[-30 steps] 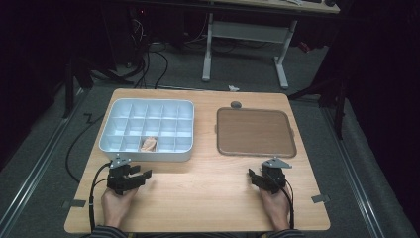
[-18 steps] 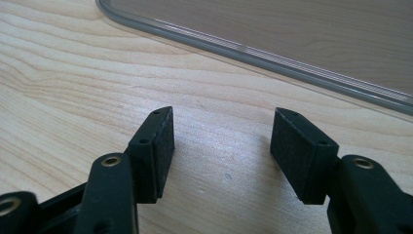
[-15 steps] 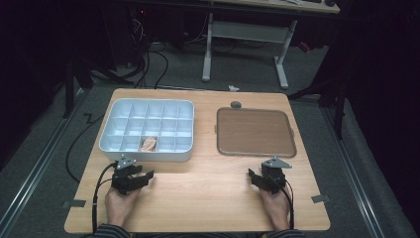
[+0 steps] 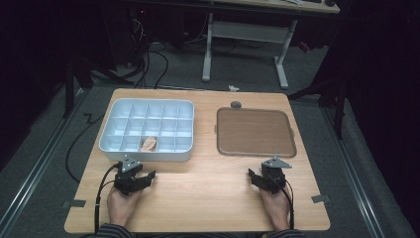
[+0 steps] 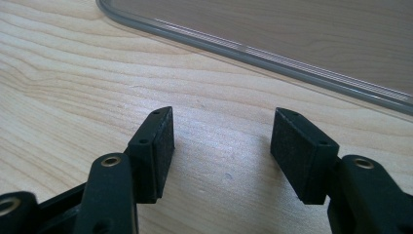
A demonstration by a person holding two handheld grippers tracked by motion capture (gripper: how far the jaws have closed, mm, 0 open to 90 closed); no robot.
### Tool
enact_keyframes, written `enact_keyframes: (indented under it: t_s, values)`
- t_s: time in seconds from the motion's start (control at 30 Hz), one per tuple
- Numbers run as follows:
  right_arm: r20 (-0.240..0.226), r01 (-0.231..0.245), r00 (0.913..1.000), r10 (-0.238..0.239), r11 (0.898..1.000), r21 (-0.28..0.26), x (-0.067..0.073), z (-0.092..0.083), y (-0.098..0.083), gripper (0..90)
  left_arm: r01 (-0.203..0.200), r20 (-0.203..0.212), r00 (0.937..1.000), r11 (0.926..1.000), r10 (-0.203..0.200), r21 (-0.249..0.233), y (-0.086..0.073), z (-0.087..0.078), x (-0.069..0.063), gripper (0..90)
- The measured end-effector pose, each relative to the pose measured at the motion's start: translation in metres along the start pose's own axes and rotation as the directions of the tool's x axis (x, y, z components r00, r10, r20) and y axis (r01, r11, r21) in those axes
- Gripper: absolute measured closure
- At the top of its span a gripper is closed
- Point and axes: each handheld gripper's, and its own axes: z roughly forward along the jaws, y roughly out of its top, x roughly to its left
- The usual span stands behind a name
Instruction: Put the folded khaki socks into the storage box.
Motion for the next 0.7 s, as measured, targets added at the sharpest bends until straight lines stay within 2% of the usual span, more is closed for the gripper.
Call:
enact_keyframes:
  t_s: [0.2,0.7]
  values:
    - [0.0,0.0,1.0,0.0,1.0,0.0,0.0,0.0,0.0,41.9,-0.011,-0.007,0.9999,0.9999,0.011,-0.004,0.0003,0.0008,-0.0013,37.9]
    - [-0.001,0.001,1.0,-0.001,1.0,0.0,-0.0001,0.0,0.0,41.6,-0.002,-0.007,1.0,1.0,0.002,0.001,0.0,0.0006,-0.0018,37.7]
